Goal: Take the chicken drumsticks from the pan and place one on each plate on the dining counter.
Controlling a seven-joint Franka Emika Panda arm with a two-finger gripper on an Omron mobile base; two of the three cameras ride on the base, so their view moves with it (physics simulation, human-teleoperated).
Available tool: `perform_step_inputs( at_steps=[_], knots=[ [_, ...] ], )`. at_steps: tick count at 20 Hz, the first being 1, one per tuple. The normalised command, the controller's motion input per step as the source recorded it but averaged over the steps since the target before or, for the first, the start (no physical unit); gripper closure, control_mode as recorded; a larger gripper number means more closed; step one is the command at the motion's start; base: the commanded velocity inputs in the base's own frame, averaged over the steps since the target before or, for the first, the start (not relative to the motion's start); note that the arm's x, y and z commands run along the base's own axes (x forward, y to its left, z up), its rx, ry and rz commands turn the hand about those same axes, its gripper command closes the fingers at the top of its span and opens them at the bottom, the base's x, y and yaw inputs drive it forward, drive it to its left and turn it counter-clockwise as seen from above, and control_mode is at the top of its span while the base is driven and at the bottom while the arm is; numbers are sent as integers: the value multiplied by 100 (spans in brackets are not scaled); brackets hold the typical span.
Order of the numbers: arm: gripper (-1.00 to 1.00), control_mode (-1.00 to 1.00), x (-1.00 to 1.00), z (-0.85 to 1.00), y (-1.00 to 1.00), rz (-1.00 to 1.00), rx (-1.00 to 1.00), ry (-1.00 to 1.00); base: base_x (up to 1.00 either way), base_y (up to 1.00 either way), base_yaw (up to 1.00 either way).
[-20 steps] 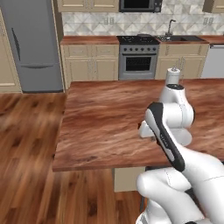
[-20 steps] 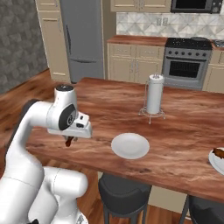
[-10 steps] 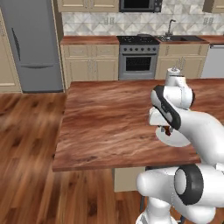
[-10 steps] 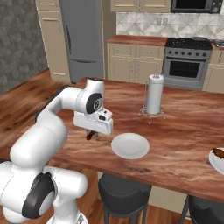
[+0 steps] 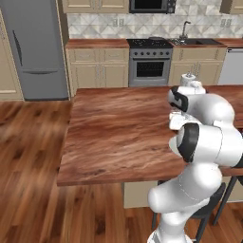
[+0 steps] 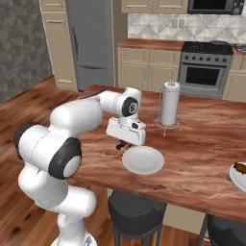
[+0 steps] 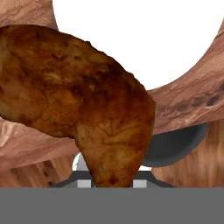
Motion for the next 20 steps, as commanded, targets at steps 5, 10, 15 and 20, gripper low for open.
perform_step_inputs(
  at_steps=[5,10,15,20],
  knots=[
    [100,-100,13,-55,-30,-19,0,5,0,0,0],
    [100,-100,10,-47,-19,-19,0,3,0,0,0],
    [100,-100,35,-32,-15,-13,0,0,0,0,0],
    [100,-100,43,-26,-1,-13,-8,0,0,0,0]
  ],
)
